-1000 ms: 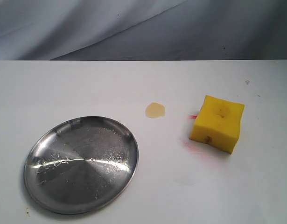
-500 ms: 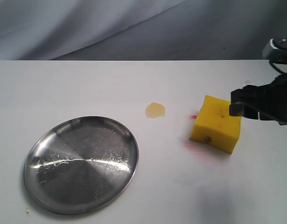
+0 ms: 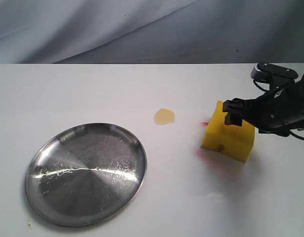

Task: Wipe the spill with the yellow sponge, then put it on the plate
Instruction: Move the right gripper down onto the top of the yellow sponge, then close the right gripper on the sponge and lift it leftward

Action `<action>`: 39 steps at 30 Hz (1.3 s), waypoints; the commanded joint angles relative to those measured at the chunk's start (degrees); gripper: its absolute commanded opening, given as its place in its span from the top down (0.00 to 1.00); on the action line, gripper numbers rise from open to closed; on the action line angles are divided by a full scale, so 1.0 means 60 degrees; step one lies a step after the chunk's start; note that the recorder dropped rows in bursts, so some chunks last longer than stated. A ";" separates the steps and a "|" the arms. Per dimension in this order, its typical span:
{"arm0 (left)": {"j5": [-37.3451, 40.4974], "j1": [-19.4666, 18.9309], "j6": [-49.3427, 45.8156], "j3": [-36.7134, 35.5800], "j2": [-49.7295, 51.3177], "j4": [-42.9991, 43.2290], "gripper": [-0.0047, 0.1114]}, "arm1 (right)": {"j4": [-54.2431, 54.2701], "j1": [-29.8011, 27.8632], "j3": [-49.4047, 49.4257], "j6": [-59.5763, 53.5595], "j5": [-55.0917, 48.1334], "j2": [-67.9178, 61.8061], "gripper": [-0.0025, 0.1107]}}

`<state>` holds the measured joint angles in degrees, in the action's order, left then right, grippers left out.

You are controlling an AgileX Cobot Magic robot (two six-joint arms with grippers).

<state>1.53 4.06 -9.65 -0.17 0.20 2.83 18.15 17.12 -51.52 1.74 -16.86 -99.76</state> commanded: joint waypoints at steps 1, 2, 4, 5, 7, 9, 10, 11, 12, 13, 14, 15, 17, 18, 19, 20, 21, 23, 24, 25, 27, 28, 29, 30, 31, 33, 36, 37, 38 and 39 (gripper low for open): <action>-0.0046 -0.0015 0.0082 0.0028 -0.0033 -0.0068 0.96 | -0.0092 0.0015 -0.0059 0.0337 0.0632 -0.0747 0.32; -0.0046 -0.0015 0.0082 0.0028 -0.0033 -0.0068 0.96 | -0.0092 0.0015 -0.0059 0.0337 0.0677 -0.0899 0.33; -0.0046 -0.0015 0.0082 0.0028 -0.0033 -0.0068 0.96 | -0.0092 0.0015 -0.0059 0.0354 0.0696 -0.1140 0.36; -0.0046 -0.0015 0.0082 0.0028 -0.0033 -0.0068 0.96 | -0.0092 0.0015 -0.0059 0.0354 0.0696 -0.1228 0.39; -0.0046 -0.0015 0.0082 0.0028 -0.0033 -0.0068 0.96 | -0.0092 0.0015 -0.0059 0.0354 0.0639 -0.1339 0.50; -0.0046 -0.0015 0.0082 0.0028 -0.0033 -0.0068 0.96 | -0.0121 0.0015 -0.0059 0.0298 0.0602 -0.1355 0.64; -0.0046 -0.0015 0.0082 0.0028 -0.0033 -0.0068 0.96 | -0.0241 0.0015 -0.0059 0.0227 0.0582 -0.1355 0.72; -0.0046 -0.0015 0.0082 0.0028 -0.0033 -0.0068 0.96 | -0.0371 0.0015 -0.0086 0.0223 0.0520 -0.1308 0.79; -0.0046 -0.0015 0.0082 0.0028 -0.0033 -0.0068 0.96 | -0.0580 0.0015 -0.0180 0.0223 0.0356 -0.1238 0.86; -0.0046 -0.0015 0.0082 0.0028 -0.0033 -0.0068 0.96 | -0.0752 0.0015 -0.0311 0.0223 0.0091 -0.1157 0.94; -0.0046 -0.0015 0.0082 0.0028 -0.0033 -0.0068 0.96 | -0.0888 0.0015 -0.0494 0.0223 -0.0226 -0.1044 0.98; -0.0046 -0.0015 0.0082 0.0028 -0.0033 -0.0068 0.96 | -0.0916 0.0015 -0.0705 0.0223 -0.0523 -0.0906 0.98; -0.0046 -0.0015 0.0082 0.0028 -0.0033 -0.0068 0.96 | -0.0911 0.0015 -0.1222 0.0223 -0.1051 -0.0629 0.98; -0.0046 -0.0015 0.0082 0.0028 -0.0033 -0.0068 0.96 | -0.0837 0.0036 -0.1596 0.0223 -0.1354 -0.0502 0.98; -0.0046 -0.0015 0.0082 0.0028 -0.0033 -0.0068 0.96 | -0.0742 0.0071 -0.2036 0.0223 -0.1683 -0.0431 0.98; -0.0046 -0.0015 0.0082 0.0028 -0.0033 -0.0068 0.96 | -0.0735 0.0120 -0.2412 0.0223 -0.1952 -0.0427 0.98; -0.0046 -0.0015 0.0082 0.0028 -0.0033 -0.0068 0.96 | -0.0735 0.0174 -0.2898 0.0223 -0.2251 -0.0427 0.98; -0.0046 -0.0015 0.0082 0.0028 -0.0033 -0.0068 0.96 | -0.0728 0.0391 -0.3863 0.0223 -0.2738 -0.0593 0.98; -0.0046 -0.0015 0.0082 0.0028 -0.0033 -0.0068 0.96 | -0.0728 0.0507 -0.4254 0.0223 -0.2955 -0.0739 0.98; -0.0046 -0.0015 0.0082 0.0028 -0.0033 -0.0068 0.96 | -0.0728 0.0614 -0.4736 0.0223 -0.3185 -0.0881 0.98; -0.0046 -0.0015 0.0082 0.0028 -0.0033 -0.0068 0.96 | -0.0728 0.0899 -0.5630 0.0223 -0.3488 -0.1320 0.98; -0.0046 -0.0015 0.0082 0.0028 -0.0033 -0.0068 0.96 | -0.0728 0.1024 -0.5944 0.0223 -0.3573 -0.1514 0.98; -0.0046 -0.0015 0.0082 0.0028 -0.0033 -0.0068 0.96 | -0.0691 0.1198 -0.6376 0.0223 -0.3599 -0.1822 0.98; -0.0046 -0.0015 0.0082 0.0028 -0.0033 -0.0068 0.96 | -0.0599 0.1310 -0.6639 0.0223 -0.3599 -0.2033 0.98; -0.0046 -0.0015 0.0082 0.0028 -0.0033 -0.0068 0.96 | -0.0520 0.1454 -0.6955 0.0223 -0.3599 -0.2310 0.98; -0.0046 -0.0015 0.0082 0.0028 -0.0033 -0.0068 0.96 | -0.0447 0.1713 -0.7477 0.0223 -0.3623 -0.2869 0.98; -0.0046 -0.0015 0.0082 0.0028 -0.0033 -0.0068 0.96 | -0.0409 0.2092 -0.8408 0.0223 -0.3732 -0.3882 0.98; -0.0046 -0.0015 0.0082 0.0028 -0.0033 -0.0068 0.96 | -0.0409 0.2205 -0.8697 0.0223 -0.3732 -0.4291 0.98; -0.0046 -0.0015 0.0082 0.0028 -0.0033 -0.0068 0.96 | -0.0364 0.2288 -0.8837 0.0223 -0.3754 -0.4495 0.98; -0.0046 -0.0015 0.0082 0.0028 -0.0033 -0.0068 0.96 | -0.0226 0.2370 -0.9025 0.0223 -0.3844 -0.4831 0.98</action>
<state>1.53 4.06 -9.65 -0.17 0.20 2.83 15.62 30.62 -103.66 3.64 -39.37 -126.44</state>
